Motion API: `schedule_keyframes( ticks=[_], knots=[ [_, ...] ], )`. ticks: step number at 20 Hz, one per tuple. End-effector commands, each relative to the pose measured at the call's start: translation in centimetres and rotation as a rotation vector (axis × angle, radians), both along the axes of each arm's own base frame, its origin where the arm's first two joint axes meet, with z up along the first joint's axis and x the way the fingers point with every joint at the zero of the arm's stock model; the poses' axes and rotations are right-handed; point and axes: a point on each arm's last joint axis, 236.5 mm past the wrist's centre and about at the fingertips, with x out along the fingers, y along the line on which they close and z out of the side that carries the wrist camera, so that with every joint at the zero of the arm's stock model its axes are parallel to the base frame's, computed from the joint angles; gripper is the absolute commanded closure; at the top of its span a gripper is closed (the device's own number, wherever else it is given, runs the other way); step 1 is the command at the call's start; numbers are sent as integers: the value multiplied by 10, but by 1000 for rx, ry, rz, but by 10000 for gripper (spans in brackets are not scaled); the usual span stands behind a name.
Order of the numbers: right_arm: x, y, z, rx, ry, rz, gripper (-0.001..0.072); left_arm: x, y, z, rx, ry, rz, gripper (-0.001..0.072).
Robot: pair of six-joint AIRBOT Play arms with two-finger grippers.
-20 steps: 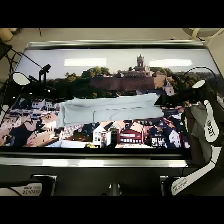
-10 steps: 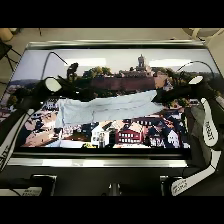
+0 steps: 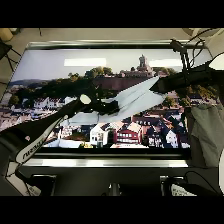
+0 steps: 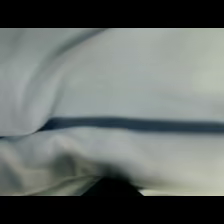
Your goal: Fold the shirts.
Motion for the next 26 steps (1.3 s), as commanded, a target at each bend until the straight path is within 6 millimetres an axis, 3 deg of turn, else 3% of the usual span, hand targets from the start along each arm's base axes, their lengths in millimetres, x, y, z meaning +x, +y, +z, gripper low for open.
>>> schedule_keyframes(
  ticks=[1, 4, 6, 8, 11, 14, 16, 19, 22, 23, 24, 25, 26],
  knots=[
    [-39, 16, 32, -14, -11, 33, 696, -6, -40, -10, -110, 84, 111, 679],
    [-30, 11, 37, -24, -47, -15, 697, -4, -43, 4, -111, -7, 59, 680],
    [-16, 14, 39, 9, -70, -46, 698, 15, -11, 28, -64, -109, 22, 680],
    [-13, 32, 37, 43, -65, -20, 698, 44, 48, 67, 9, -239, 32, 681],
    [-7, 82, 24, 67, -77, 47, 698, 83, 171, 141, 133, -404, 181, 680],
    [10, 161, 2, 159, -95, 79, 698, 80, 284, 218, 243, -550, 324, 680],
    [18, 220, -21, 249, -71, 65, 698, 59, 329, 251, 294, -591, 377, 680],
    [12, 294, -80, 323, 29, 32, 697, 22, 351, 290, 333, -647, 390, 679],
    [-10, 339, -140, 343, 156, 22, 689, 0, 345, 322, 337, -724, 387, 679],
    [-11, 344, -153, 329, 154, 13, 558, -6, 342, 329, 335, -744, 382, 679],
    [-9, 345, -160, 326, 158, 1, 241, -11, 339, 334, 333, -756, 377, 679],
    [-5, 341, -159, 316, 137, 7, 6, -16, 337, 336, 334, -758, 369, 679],
    [-3, 334, -152, 310, 115, 39, 32, -19, 337, 336, 340, -759, 358, 679]
  ],
)
